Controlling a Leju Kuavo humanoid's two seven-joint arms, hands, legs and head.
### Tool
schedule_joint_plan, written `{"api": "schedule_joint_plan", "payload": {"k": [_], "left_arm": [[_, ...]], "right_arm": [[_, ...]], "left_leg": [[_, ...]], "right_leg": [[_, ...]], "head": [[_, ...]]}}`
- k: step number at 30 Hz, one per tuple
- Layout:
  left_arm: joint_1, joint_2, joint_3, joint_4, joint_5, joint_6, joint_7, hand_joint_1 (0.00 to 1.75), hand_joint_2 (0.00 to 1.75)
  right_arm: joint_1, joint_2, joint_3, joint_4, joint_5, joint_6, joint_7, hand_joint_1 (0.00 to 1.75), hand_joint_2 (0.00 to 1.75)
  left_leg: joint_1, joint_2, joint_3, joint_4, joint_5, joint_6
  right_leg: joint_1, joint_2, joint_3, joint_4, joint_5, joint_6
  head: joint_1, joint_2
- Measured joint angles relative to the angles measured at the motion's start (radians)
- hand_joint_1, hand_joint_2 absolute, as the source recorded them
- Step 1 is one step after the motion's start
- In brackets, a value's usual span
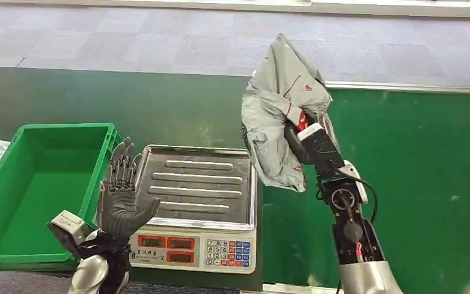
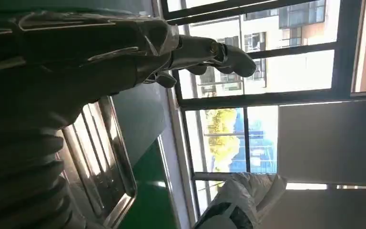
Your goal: Moved the parcel from conveyor to table for the left to box.
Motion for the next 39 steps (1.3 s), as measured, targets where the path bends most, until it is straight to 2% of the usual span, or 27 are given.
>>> {"api": "schedule_joint_plan", "payload": {"k": [8, 17, 19, 20, 21, 22, 23, 24, 34, 39], "left_arm": [[-0.038, -0.021, 0.025, 0.001, -0.026, -0.001, 0.007, 0.0, 1.75], [-0.025, -0.03, 0.057, -0.013, -0.044, 0.013, 0.006, 0.0, 1.75], [-0.023, -0.031, 0.063, -0.018, -0.047, 0.015, 0.006, 0.0, 1.75], [-0.021, -0.032, 0.067, -0.021, -0.048, 0.02, 0.006, 0.0, 1.75], [-0.016, -0.032, 0.071, -0.027, -0.051, 0.026, 0.007, 0.0, 1.75], [-0.011, -0.032, 0.076, -0.035, -0.055, 0.034, 0.008, 0.0, 1.75], [-0.007, -0.033, 0.083, -0.045, -0.055, 0.04, 0.008, 0.0, 1.75], [-0.004, -0.033, 0.089, -0.052, -0.055, 0.042, 0.009, 0.0, 1.75], [0.044, -0.036, 0.129, -0.111, -0.056, 0.061, 0.014, 0.0, 1.75], [0.047, -0.036, 0.135, -0.113, -0.056, 0.066, 0.014, 0.0, 1.75]], "right_arm": [[0.027, 0.07, 0.156, 0.012, 0.026, 0.096, -0.007, 1.75, 1.75], [-0.016, 0.097, 0.279, 0.15, 0.056, 0.104, -0.003, 1.75, 1.75], [-0.024, 0.099, 0.289, 0.168, 0.059, 0.104, 0.0, 1.54, 1.75], [-0.028, 0.1, 0.294, 0.175, 0.061, 0.105, 0.002, 1.54, 1.75], [-0.03, 0.1, 0.3, 0.183, 0.065, 0.108, 0.004, 1.45, 1.75], [-0.033, 0.101, 0.303, 0.189, 0.068, 0.11, 0.007, 1.01, 1.75], [-0.035, 0.102, 0.306, 0.196, 0.068, 0.11, 0.011, 0.07, 1.75], [-0.038, 0.102, 0.31, 0.205, 0.069, 0.11, 0.012, 0.0, 1.75], [-0.059, 0.112, 0.323, 0.275, 0.078, 0.051, 0.031, 0.0, 1.75], [-0.058, 0.113, 0.284, 0.284, 0.037, 0.0, 0.026, 0.0, 1.75]], "left_leg": [[0.0, 0.0, -0.001, 0.0, 0.0, 0.0], [0.0, 0.0, -0.001, 0.0, 0.0, 0.0], [0.0, -0.001, -0.001, 0.0, 0.0, 0.0], [0.0, -0.001, -0.001, 0.0, 0.0, 0.0], [0.0, -0.001, -0.001, 0.0, 0.0, 0.0], [0.0, -0.001, -0.001, 0.0, 0.0, 0.0], [0.0, -0.001, -0.001, 0.0, 0.0, 0.0], [0.0, -0.001, -0.001, 0.0, 0.0, 0.0], [0.0, -0.001, -0.001, 0.0, 0.0, 0.0], [0.0, -0.001, -0.001, 0.0, 0.0, 0.0]], "right_leg": [[0.0, 0.0, -0.001, 0.0, 0.0, 0.0], [0.0, 0.0, -0.001, 0.0, 0.0, 0.0], [0.0, 0.0, -0.001, 0.0, 0.0, 0.0], [0.0, 0.0, -0.001, 0.0, 0.0, 0.0], [0.0, 0.0, -0.001, 0.0, 0.0, 0.0], [0.0, 0.0, -0.001, 0.0, 0.0, 0.0], [0.0, 0.0, -0.001, 0.0, 0.0, 0.0], [0.0, 0.0, -0.001, 0.0, 0.0, 0.0], [0.0, 0.0, -0.001, 0.0, 0.0, 0.0], [0.0, 0.0, -0.001, 0.0, 0.0, 0.0]], "head": [[0.0, 0.0], [0.0, 0.0], [0.0, 0.0], [0.0, 0.0], [0.0, 0.0], [0.0, 0.0], [0.0, 0.0], [0.0, 0.0], [0.0, 0.0], [0.0, 0.0]]}}
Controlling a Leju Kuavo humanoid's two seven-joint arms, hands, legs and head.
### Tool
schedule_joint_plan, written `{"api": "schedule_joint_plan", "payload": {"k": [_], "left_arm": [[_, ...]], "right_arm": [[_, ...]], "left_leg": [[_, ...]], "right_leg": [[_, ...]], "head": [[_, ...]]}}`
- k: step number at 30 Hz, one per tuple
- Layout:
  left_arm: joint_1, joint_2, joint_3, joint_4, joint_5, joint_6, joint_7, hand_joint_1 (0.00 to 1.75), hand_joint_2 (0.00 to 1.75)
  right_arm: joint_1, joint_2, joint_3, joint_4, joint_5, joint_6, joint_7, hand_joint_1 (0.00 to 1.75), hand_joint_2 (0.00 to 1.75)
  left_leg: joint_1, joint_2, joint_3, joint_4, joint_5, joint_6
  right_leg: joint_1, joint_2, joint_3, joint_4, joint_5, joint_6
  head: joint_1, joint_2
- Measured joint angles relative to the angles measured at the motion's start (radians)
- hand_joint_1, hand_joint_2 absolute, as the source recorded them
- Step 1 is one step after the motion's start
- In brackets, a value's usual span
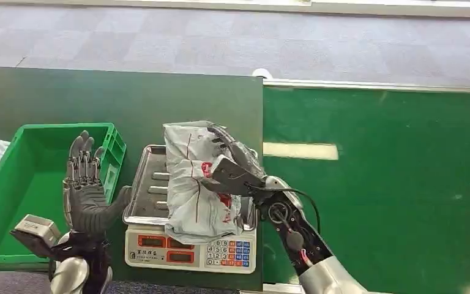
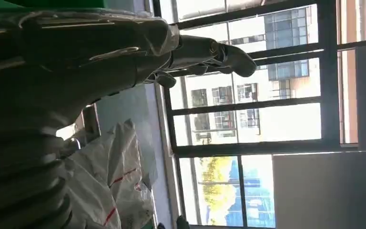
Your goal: Moved the parcel from conveyor to table for the left to box.
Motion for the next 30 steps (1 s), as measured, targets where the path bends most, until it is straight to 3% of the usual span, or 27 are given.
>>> {"api": "schedule_joint_plan", "payload": {"k": [7, 20, 30], "left_arm": [[-0.009, -0.005, -0.001, 0.007, -0.002, -0.01, -0.004, 0.0, 1.75], [-0.116, -0.009, -0.085, 0.053, -0.139, -0.005, -0.018, 0.0, 1.75], [-0.232, 0.011, -0.186, 0.15, -0.382, 0.022, 0.164, 0.0, 1.75]], "right_arm": [[0.013, 0.0, -0.082, -0.063, -0.042, -0.071, -0.086, 0.0, 1.75], [0.118, -0.012, -0.168, -0.35, -0.109, -0.182, -0.179, 0.0, 1.75], [0.323, -0.048, -0.201, -0.598, 0.024, -0.318, -0.191, 0.0, 1.75]], "left_leg": [[0.0, 0.001, 0.0, 0.0, 0.0, 0.0], [0.0, 0.0, 0.0, 0.0, 0.0, 0.0], [0.0, 0.001, 0.0, 0.0, 0.0, 0.0]], "right_leg": [[0.0, 0.0, -0.001, 0.0, 0.0, 0.0], [0.0, 0.0, -0.001, 0.0, 0.0, 0.0], [0.0, 0.0, -0.001, 0.0, 0.0, 0.0]], "head": [[0.0, 0.0], [0.0, 0.0], [0.0, 0.0]]}}
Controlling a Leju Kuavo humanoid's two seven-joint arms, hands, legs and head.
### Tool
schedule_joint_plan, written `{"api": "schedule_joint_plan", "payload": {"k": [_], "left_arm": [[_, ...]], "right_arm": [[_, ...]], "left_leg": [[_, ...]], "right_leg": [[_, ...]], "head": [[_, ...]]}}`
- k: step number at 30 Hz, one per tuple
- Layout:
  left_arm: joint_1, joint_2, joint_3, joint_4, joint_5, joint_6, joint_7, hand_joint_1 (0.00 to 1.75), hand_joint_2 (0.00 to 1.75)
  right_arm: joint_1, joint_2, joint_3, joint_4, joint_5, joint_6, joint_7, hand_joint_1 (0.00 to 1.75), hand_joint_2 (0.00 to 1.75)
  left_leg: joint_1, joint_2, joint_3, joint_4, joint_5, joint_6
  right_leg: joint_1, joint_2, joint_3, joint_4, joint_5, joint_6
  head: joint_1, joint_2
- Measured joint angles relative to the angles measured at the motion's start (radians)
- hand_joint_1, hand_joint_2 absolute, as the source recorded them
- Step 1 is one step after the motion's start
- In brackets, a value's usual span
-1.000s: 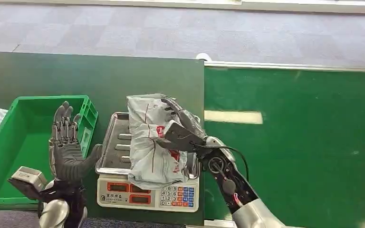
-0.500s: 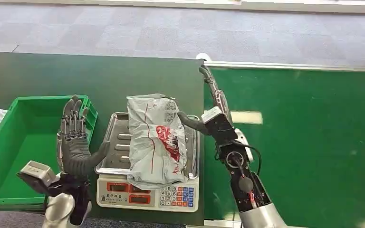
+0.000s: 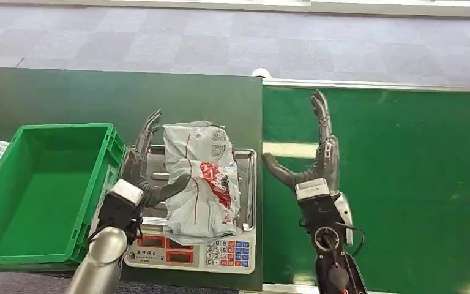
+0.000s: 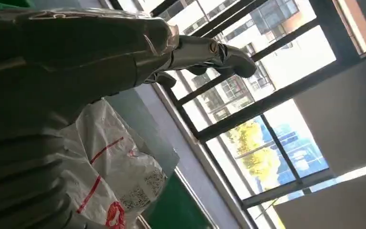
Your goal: Moved the parcel from conveyor to table for the left to box.
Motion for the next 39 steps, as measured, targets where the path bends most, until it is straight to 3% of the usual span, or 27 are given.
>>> {"api": "schedule_joint_plan", "payload": {"k": [6, 17, 23, 29, 35, 36, 37, 38, 39], "left_arm": [[-0.026, 0.014, -0.011, 0.023, -0.064, -0.003, 0.053, 0.0, 1.75], [-0.103, 0.038, -0.011, 0.105, -0.191, 0.018, 0.1, 0.0, 1.75], [-0.156, 0.045, -0.035, 0.174, -0.369, 0.041, 0.178, 0.0, 1.75], [-0.229, 0.041, -0.101, 0.317, -0.532, -0.064, 0.278, 0.0, 1.75], [-0.282, 0.031, -0.138, 0.456, -0.572, -0.156, 0.296, 0.03, 1.75], [-0.293, 0.029, -0.142, 0.473, -0.574, -0.166, 0.296, 0.75, 1.75], [-0.305, 0.028, -0.147, 0.494, -0.578, -0.175, 0.296, 0.75, 1.75], [-0.316, 0.026, -0.151, 0.512, -0.582, -0.183, 0.296, 1.54, 1.75], [-0.325, 0.026, -0.157, 0.528, -0.584, -0.191, 0.296, 1.62, 1.75]], "right_arm": [[0.145, -0.028, -0.029, -0.089, 0.053, -0.062, 0.0, 0.0, 1.75], [0.364, -0.06, -0.092, -0.182, -0.014, -0.113, -0.043, 0.0, 1.75], [0.396, -0.062, -0.091, -0.183, -0.032, -0.106, -0.055, 0.0, 1.75], [0.393, -0.061, -0.09, -0.183, -0.013, -0.081, -0.054, 0.0, 1.75], [0.392, -0.063, -0.09, -0.183, -0.012, -0.072, -0.055, 0.0, 1.75], [0.392, -0.063, -0.09, -0.183, -0.013, -0.072, -0.056, 0.0, 1.75], [0.392, -0.063, -0.091, -0.183, -0.013, -0.072, -0.056, 0.0, 1.75], [0.392, -0.063, -0.091, -0.183, -0.013, -0.072, -0.056, 0.0, 1.75], [0.392, -0.063, -0.091, -0.183, -0.013, -0.072, -0.056, 0.0, 1.75]], "left_leg": [[0.0, 0.0, 0.0, 0.0, 0.0, 0.0], [0.0, 0.0, 0.0, 0.0, 0.0, 0.0], [0.0, 0.0, 0.0, 0.0, 0.0, 0.0], [0.0, 0.0, 0.0, 0.0, 0.0, 0.0], [0.0, 0.0, 0.0, 0.0, 0.0, 0.0], [0.0, 0.0, 0.0, 0.0, 0.0, 0.0], [0.0, -0.001, 0.0, 0.0, 0.0, 0.0], [0.0, -0.001, 0.0, 0.0, 0.0, 0.0], [0.0, -0.001, 0.0, 0.0, 0.0, 0.0]], "right_leg": [[0.0, 0.0, 0.0, 0.0, 0.0, 0.0], [0.0, 0.0, 0.0, 0.0, 0.0, 0.0], [0.0, -0.001, 0.0, 0.0, 0.0, 0.0], [0.0, -0.001, 0.001, 0.0, 0.0, 0.0], [0.0, -0.001, 0.0, 0.0, 0.0, 0.0], [0.0, -0.001, 0.001, 0.0, 0.0, 0.0], [0.0, -0.001, 0.001, 0.0, 0.0, 0.0], [0.0, -0.001, 0.001, 0.0, 0.0, 0.0], [0.0, -0.001, 0.002, 0.0, 0.0, 0.0]], "head": [[0.0, 0.0], [0.0, 0.0], [0.0, 0.0], [0.0, 0.0], [0.0, 0.0], [0.0, 0.0], [0.0, 0.0], [0.0, 0.0], [0.0, 0.0]]}}
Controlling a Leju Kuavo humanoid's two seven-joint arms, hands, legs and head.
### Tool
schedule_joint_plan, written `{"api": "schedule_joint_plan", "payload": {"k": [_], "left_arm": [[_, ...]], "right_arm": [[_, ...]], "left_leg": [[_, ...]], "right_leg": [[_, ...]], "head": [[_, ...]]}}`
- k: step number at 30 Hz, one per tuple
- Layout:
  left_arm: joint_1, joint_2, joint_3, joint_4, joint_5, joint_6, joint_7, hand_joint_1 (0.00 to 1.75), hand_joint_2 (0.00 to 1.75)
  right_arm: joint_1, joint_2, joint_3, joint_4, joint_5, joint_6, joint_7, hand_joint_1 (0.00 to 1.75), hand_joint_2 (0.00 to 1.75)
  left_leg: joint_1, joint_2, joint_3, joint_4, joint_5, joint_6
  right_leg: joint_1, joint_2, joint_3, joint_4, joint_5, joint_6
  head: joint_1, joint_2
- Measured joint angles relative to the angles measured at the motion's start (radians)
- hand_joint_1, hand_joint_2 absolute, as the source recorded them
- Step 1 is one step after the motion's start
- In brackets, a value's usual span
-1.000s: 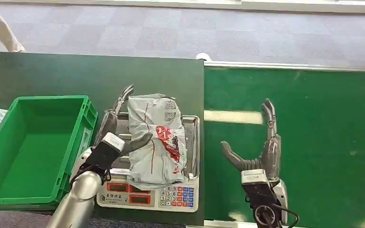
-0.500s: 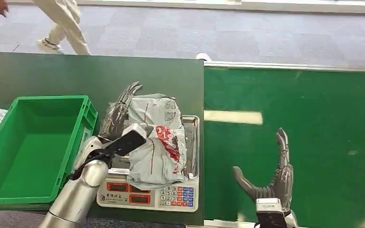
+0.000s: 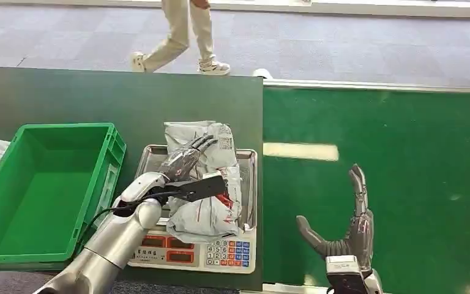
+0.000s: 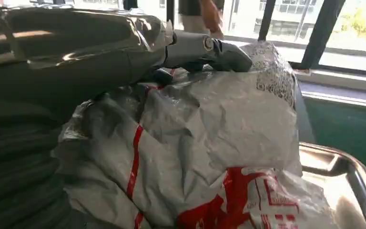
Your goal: Moved the parcel from conveyor to table for the left to box.
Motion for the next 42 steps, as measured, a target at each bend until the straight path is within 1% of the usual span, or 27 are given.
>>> {"api": "schedule_joint_plan", "payload": {"k": [1, 2, 5, 6, 8, 11, 13, 14, 18, 23, 25, 26, 33, 34, 36, 38, 39, 40, 42], "left_arm": [[-0.007, -0.001, -0.003, 0.016, -0.002, -0.006, 0.0, 1.62, 1.75], [-0.016, -0.003, -0.006, 0.033, -0.002, -0.013, -0.001, 1.69, 1.75], [-0.037, -0.005, -0.006, 0.069, 0.024, -0.032, -0.03, 1.73, 1.75], [-0.042, -0.005, -0.006, 0.078, 0.038, -0.039, -0.041, 1.69, 1.75], [-0.046, -0.005, -0.004, 0.087, 0.068, -0.05, -0.059, 1.71, 1.75], [-0.046, -0.005, -0.002, 0.087, 0.115, -0.052, -0.072, 1.68, 1.75], [-0.042, -0.005, 0.002, 0.083, 0.157, -0.04, -0.084, 1.71, 1.75], [-0.037, -0.006, 0.007, 0.076, 0.176, -0.03, -0.09, 1.64, 1.75], [0.007, -0.008, 0.035, 0.011, 0.271, 0.031, -0.124, 1.66, 1.75], [0.07, -0.006, 0.09, -0.119, 0.368, 0.132, -0.148, 1.66, 1.75], [0.084, -0.003, 0.105, -0.158, 0.378, 0.136, -0.148, 1.66, 1.75], [0.09, -0.001, 0.111, -0.174, 0.378, 0.137, -0.148, 1.71, 1.75], [0.102, 0.001, 0.12, -0.202, 0.379, 0.137, -0.148, 1.69, 1.75], [0.147, 0.006, 0.153, -0.302, 0.459, 0.283, -0.232, 1.71, 1.75], [0.172, 0.012, 0.174, -0.368, 0.486, 0.356, -0.258, 1.69, 1.75], [0.195, 0.026, 0.2, -0.432, 0.487, 0.427, -0.269, 1.71, 1.75], [0.203, 0.032, 0.213, -0.456, 0.486, 0.457, -0.271, 1.68, 1.75], [0.209, 0.042, 0.23, -0.476, 0.486, 0.483, -0.271, 1.71, 1.75], [0.22, 0.057, 0.268, -0.509, 0.481, 0.529, -0.272, 1.71, 1.75]], "right_arm": [[0.0, 0.0, 0.0, 0.0, 0.0, 0.0, 0.0, 0.0, 1.75], [0.0, 0.0, 0.0, 0.0, 0.0, -0.001, 0.0, 0.0, 1.75], [0.0, -0.001, 0.0, 0.0, 0.003, -0.002, 0.0, 0.0, 1.75], [0.0, -0.001, 0.0, 0.0, 0.004, -0.003, 0.0, 0.0, 1.75], [0.001, -0.001, 0.0, 0.0, 0.009, -0.005, 0.003, 0.0, 1.75], [0.002, -0.001, 0.0, -0.002, 0.013, -0.008, 0.012, 0.0, 1.75], [0.003, -0.001, -0.001, -0.002, 0.014, -0.008, 0.02, 0.0, 1.75], [0.004, -0.001, -0.001, -0.003, 0.016, -0.008, 0.024, 0.0, 1.75], [0.011, -0.001, -0.002, -0.011, 0.019, -0.008, 0.032, 0.0, 1.75], [0.018, -0.001, -0.002, -0.014, 0.019, -0.008, 0.035, 0.0, 1.75], [0.019, -0.001, -0.002, -0.014, 0.018, -0.008, 0.035, 0.0, 1.75], [0.019, -0.001, -0.002, -0.014, 0.018, -0.008, 0.035, 0.0, 1.75], [0.019, -0.001, -0.002, -0.014, 0.018, -0.008, 0.035, 0.0, 1.75], [0.019, -0.001, -0.003, -0.013, 0.013, -0.012, 0.035, 0.0, 1.75], [0.018, -0.002, -0.003, -0.011, 0.013, -0.025, 0.035, 0.0, 1.75], [0.019, -0.002, -0.003, -0.005, 0.012, -0.038, 0.036, 0.0, 1.75], [0.019, -0.003, -0.003, -0.002, 0.01, -0.045, 0.038, 0.0, 1.75], [0.02, -0.003, -0.003, 0.002, 0.009, -0.052, 0.039, 0.0, 1.75], [0.023, -0.004, -0.003, 0.006, 0.009, -0.063, 0.04, 0.0, 1.75]], "left_leg": [[0.0, 0.0, 0.0, 0.0, 0.0, 0.0], [0.0, 0.0, 0.001, 0.0, 0.0, 0.0], [0.0, 0.0, 0.003, 0.0, 0.0, 0.0], [0.0, 0.0, 0.004, 0.0, 0.0, 0.0], [0.0, 0.0, 0.004, 0.0, 0.001, 0.0], [0.0, 0.0, 0.004, 0.0, 0.001, 0.0], [0.0, 0.0, 0.004, 0.0, 0.001, 0.0], [0.0, 0.0, 0.004, 0.0, 0.001, 0.0], [0.0, 0.0, 0.002, 0.0, 0.0, 0.0], [0.0, 0.0, 0.001, 0.0, 0.0, 0.0], [0.0, 0.0, 0.001, 0.0, 0.0, 0.0], [0.0, 0.0, 0.001, 0.0, 0.0, 0.0], [0.0, 0.0, 0.001, 0.0, 0.0, 0.0], [0.0, 0.0, 0.0, 0.0, 0.0, 0.0], [0.0, 0.0, 0.0, 0.0, 0.0, 0.0], [0.0, 0.0, -0.001, 0.0, 0.0, 0.0], [0.0, 0.0, -0.001, 0.0, 0.0, 0.0], [0.0, 0.0, -0.001, 0.0, 0.0, 0.0], [0.0, 0.0, -0.001, -0.001, 0.0, 0.0]], "right_leg": [[0.0, 0.0, 0.001, 0.0, 0.0, 0.0], [0.0, 0.0, 0.001, 0.0, 0.0, 0.0], [0.0, 0.0, 0.004, 0.0, 0.0, 0.0], [0.0, 0.0, 0.004, 0.0, 0.0, 0.0], [0.0, 0.0, 0.005, 0.0, 0.0, 0.0], [0.0, 0.0, 0.004, 0.0, 0.0, 0.0], [0.0, 0.0, 0.004, 0.0, 0.0, 0.0], [0.0, 0.0, 0.004, 0.0, 0.0, 0.0], [0.0, 0.0, 0.001, 0.0, 0.0, 0.0], [0.0, 0.0, 0.0, 0.0, 0.0, 0.0], [0.0, 0.0, 0.0, 0.0, 0.0, 0.0], [0.0, 0.0, 0.0, 0.0, 0.0, 0.0], [0.0, 0.0, 0.0, 0.0, 0.0, 0.0], [0.0, 0.001, 0.0, 0.0, 0.0, 0.0], [0.0, 0.001, 0.0, 0.0, 0.0, 0.0], [0.0, 0.001, -0.001, 0.0, 0.0, 0.0], [0.0, 0.001, -0.001, 0.0, 0.0, 0.0], [0.0, 0.001, -0.001, 0.0, 0.0, 0.0], [0.0, 0.0, -0.001, 0.0, 0.0, 0.0]], "head": [[0.0, 0.0], [0.0, 0.0], [0.0, 0.0], [0.0, 0.0], [0.0, 0.0], [0.0, 0.0], [0.0, 0.0], [0.0, 0.0], [0.0, 0.0], [0.0, 0.0], [0.0, 0.0], [0.0, 0.0], [0.0, 0.0], [0.0, 0.0], [0.0, 0.0], [0.0, 0.0], [0.0, 0.0], [0.0, 0.0], [0.0, 0.0]]}}
